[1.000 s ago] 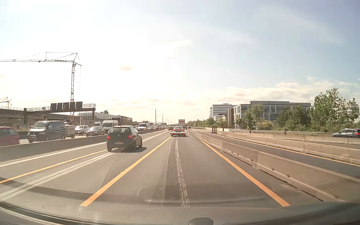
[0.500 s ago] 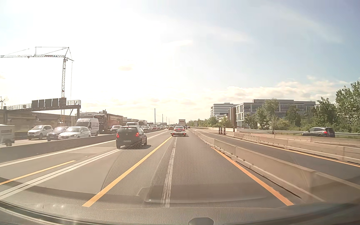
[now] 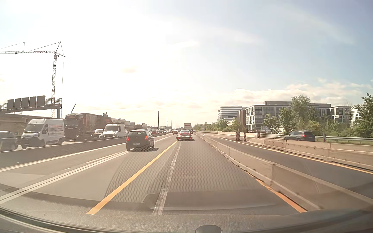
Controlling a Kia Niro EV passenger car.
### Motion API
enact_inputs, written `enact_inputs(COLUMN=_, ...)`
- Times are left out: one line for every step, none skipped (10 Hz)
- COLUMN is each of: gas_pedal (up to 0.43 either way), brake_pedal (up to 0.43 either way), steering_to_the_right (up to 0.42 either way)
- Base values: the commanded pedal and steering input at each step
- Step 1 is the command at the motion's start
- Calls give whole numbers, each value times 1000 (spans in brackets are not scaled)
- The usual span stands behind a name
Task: Follow the waypoints while adhering to traffic rules and regulations
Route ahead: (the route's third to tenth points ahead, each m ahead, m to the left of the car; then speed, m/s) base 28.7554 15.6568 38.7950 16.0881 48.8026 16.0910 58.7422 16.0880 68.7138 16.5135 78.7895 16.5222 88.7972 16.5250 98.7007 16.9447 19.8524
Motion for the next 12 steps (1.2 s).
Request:
enact_inputs(gas_pedal=0, brake_pedal=0, steering_to_the_right=0)
enact_inputs(gas_pedal=0, brake_pedal=0, steering_to_the_right=0)
enact_inputs(gas_pedal=0, brake_pedal=0, steering_to_the_right=0)
enact_inputs(gas_pedal=0, brake_pedal=0, steering_to_the_right=0)
enact_inputs(gas_pedal=0, brake_pedal=0, steering_to_the_right=-1)
enact_inputs(gas_pedal=0, brake_pedal=0, steering_to_the_right=-1)
enact_inputs(gas_pedal=0, brake_pedal=0, steering_to_the_right=-1)
enact_inputs(gas_pedal=0, brake_pedal=0, steering_to_the_right=-1)
enact_inputs(gas_pedal=0, brake_pedal=0, steering_to_the_right=-2)
enact_inputs(gas_pedal=0, brake_pedal=0, steering_to_the_right=-4)
enact_inputs(gas_pedal=0, brake_pedal=0, steering_to_the_right=-5)
enact_inputs(gas_pedal=0, brake_pedal=0, steering_to_the_right=-4)
